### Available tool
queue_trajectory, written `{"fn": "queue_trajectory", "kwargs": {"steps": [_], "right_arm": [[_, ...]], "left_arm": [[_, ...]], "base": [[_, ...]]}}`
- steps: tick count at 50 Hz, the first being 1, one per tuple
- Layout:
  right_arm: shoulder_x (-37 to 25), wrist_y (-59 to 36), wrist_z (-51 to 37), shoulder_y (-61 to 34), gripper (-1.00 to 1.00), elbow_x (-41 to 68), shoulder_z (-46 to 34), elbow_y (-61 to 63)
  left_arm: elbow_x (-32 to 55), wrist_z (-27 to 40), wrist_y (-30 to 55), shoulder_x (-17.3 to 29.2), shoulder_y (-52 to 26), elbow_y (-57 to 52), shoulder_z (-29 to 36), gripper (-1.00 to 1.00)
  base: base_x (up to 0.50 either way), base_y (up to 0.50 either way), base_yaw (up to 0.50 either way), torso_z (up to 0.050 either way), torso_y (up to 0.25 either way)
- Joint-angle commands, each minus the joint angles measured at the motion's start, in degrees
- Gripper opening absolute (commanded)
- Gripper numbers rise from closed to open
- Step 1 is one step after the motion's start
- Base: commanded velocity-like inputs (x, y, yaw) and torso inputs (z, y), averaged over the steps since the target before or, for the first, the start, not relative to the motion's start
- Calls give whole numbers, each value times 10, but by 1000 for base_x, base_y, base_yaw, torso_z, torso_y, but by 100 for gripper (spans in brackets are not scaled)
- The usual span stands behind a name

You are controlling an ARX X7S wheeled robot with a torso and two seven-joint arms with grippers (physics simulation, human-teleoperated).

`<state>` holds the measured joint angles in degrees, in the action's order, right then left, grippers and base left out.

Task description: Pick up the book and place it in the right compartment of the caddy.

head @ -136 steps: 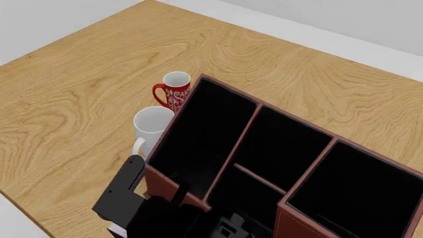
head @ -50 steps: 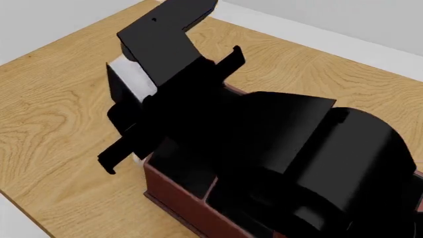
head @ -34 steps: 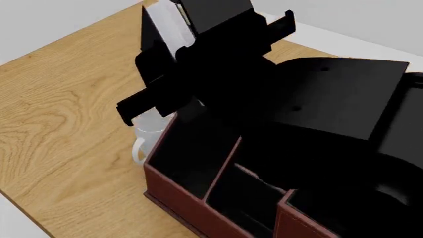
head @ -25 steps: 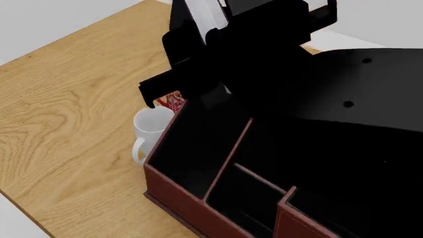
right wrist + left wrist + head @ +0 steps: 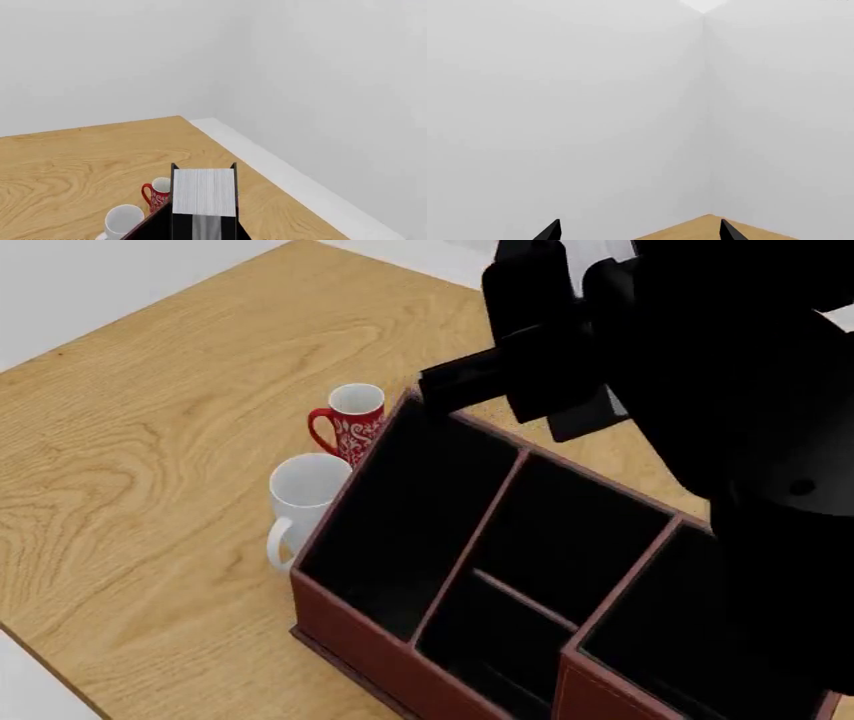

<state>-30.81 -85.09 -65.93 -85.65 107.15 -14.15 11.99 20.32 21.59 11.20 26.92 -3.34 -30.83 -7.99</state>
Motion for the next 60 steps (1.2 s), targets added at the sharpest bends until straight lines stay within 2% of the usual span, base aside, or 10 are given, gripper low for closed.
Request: {"fn": "queue_trajectory", "kwargs": {"steps": [1, 25, 49, 60], "right_arm": [[-55, 14, -78, -49, -100, 86, -34, -9], [-146, 37, -126, -90, -100, 173, -109, -30], [-190, 48, -148, -102, -100, 225, -195, -46], [-201, 56, -180, -137, -100, 288, -276, -71]], "left_arm": [[2, 2, 1, 1, 2, -5, -1, 100], [3, 5, 1, 3, 3, -6, -2, 100], [7, 7, 1, 5, 4, -8, -3, 100], [11, 9, 2, 7, 9, -15, -7, 100]], "base": [[0, 0, 0, 0, 0], [0, 0, 0, 0, 1], [0, 0, 0, 0, 1], [0, 0, 0, 0, 1]]}}
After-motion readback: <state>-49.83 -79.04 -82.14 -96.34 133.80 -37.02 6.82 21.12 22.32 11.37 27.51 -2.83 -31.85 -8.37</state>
